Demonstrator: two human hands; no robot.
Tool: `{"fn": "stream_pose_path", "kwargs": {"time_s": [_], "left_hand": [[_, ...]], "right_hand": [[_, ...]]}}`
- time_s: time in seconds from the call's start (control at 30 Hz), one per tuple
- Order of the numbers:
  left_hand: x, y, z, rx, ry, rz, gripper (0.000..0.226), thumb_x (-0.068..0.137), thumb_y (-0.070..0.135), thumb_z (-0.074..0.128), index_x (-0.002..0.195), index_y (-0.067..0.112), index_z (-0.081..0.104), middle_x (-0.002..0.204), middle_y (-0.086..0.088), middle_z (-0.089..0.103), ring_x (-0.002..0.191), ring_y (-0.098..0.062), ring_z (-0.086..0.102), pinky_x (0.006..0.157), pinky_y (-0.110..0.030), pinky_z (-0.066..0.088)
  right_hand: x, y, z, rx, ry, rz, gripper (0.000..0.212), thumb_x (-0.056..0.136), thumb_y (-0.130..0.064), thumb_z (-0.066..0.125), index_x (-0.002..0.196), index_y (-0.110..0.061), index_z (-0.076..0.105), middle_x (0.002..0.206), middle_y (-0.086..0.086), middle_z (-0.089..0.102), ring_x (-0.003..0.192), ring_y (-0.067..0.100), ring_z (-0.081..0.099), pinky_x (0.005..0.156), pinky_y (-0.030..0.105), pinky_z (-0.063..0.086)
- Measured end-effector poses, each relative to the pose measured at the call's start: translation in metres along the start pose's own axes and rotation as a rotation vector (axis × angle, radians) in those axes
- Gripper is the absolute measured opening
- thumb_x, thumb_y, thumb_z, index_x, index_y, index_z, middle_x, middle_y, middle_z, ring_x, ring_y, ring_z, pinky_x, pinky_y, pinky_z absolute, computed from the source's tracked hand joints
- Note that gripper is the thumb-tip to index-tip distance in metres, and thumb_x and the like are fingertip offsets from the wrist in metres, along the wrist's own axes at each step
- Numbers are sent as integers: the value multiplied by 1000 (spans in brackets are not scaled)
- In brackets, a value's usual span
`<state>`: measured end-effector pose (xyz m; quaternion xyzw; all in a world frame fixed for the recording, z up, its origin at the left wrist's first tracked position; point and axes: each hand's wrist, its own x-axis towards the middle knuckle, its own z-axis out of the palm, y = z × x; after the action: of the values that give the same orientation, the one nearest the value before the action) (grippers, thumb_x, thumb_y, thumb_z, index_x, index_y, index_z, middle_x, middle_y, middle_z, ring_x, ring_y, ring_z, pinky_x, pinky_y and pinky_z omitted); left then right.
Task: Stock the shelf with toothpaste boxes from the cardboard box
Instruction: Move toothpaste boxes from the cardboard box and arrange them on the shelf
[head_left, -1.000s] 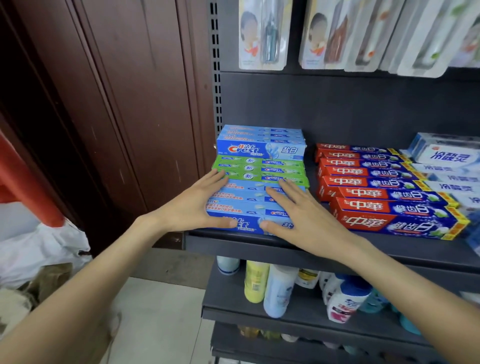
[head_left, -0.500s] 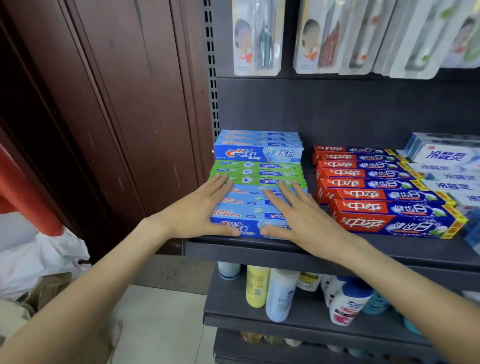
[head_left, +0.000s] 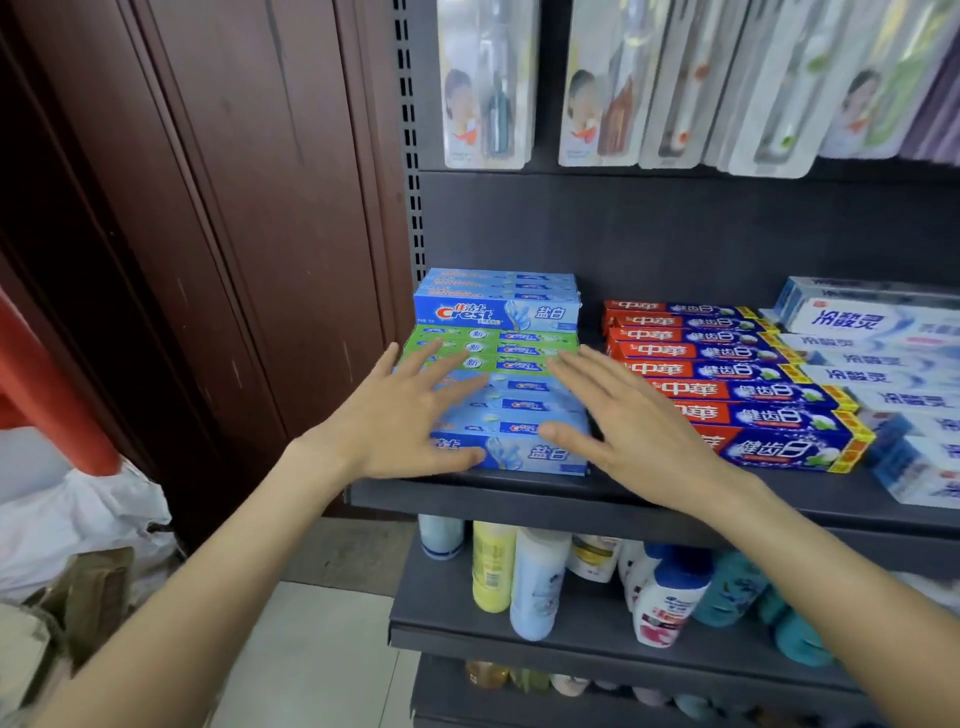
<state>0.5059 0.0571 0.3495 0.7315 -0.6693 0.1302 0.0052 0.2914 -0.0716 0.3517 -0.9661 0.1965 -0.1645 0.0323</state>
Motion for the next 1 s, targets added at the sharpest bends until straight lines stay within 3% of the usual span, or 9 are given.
{"fn": "stream_pose_path", "kwargs": {"time_s": [0.1, 0.17, 0.23, 0.33, 0.43, 0.53, 0.67, 0.83, 1.0], "left_hand": [[4, 56, -8, -260, 441, 82, 57, 84, 56, 44, 130, 24, 54, 127, 3, 60, 119, -21, 53, 104, -39, 37], [13, 96, -7, -365, 613, 69, 40, 86, 40, 52, 119, 18, 62, 105, 2, 68, 98, -17, 59, 88, -29, 43], [26, 130, -4, -377, 636, 10, 38, 85, 39, 52, 115, 19, 64, 100, 2, 69, 93, -16, 59, 82, -26, 41], [52, 164, 0, -365, 490, -108, 55, 84, 52, 52, 130, 20, 53, 119, -1, 63, 110, -22, 56, 90, -32, 42], [77, 187, 0, -358, 328, -138, 73, 83, 53, 60, 143, 21, 34, 145, -2, 42, 131, -23, 38, 106, -34, 31], [97, 202, 1, -295, 232, -166, 83, 80, 60, 58, 147, 23, 25, 152, -5, 28, 138, -27, 27, 113, -38, 24], [106, 203, 10, -266, 76, -202, 83, 83, 63, 51, 149, 23, 20, 155, -5, 20, 143, -26, 15, 116, -38, 17], [112, 197, 12, -251, 4, -174, 86, 83, 64, 49, 150, 21, 15, 157, -6, 14, 145, -27, 7, 118, -41, 14], [116, 193, 13, -207, -39, -171, 92, 84, 67, 44, 151, 15, 9, 158, -7, 8, 146, -29, 1, 118, -41, 13]], "right_hand": [[-34, 38, -23, 39, 249, 40, 61, 91, -58, 29, 137, -21, 47, 139, -2, 49, 131, 15, 38, 106, 25, 24], [-58, 70, -34, 31, 340, 93, 47, 93, -45, 43, 131, -20, 53, 131, 0, 56, 124, 20, 46, 102, 28, 31], [-79, 101, -45, -9, 314, 159, 43, 93, -36, 54, 133, -20, 51, 134, 2, 54, 125, 24, 45, 102, 32, 32], [-98, 135, -58, -100, 109, 233, 60, 91, -38, 55, 145, -20, 35, 149, 6, 36, 136, 24, 30, 109, 34, 26], [-98, 154, -61, -143, -98, 230, 69, 92, -48, 48, 150, -23, 19, 158, 9, 12, 144, 28, 12, 115, 37, 16], [-86, 157, -58, -36, -228, 284, 73, 91, -62, 34, 150, -25, 14, 159, 8, 2, 146, 27, 4, 118, 44, 14], [-73, 156, -50, -13, -234, 375, 74, 90, -67, 24, 150, -25, 17, 158, 12, 5, 145, 32, 9, 117, 46, 16], [-64, 151, -39, -51, -236, 468, 73, 90, -69, 20, 149, -26, 19, 158, 14, 7, 143, 40, 7, 114, 55, 15], [-58, 143, -33, -88, -182, 470, 67, 94, -63, 19, 148, -24, 21, 158, 14, 8, 144, 38, 6, 113, 55, 13]]}}
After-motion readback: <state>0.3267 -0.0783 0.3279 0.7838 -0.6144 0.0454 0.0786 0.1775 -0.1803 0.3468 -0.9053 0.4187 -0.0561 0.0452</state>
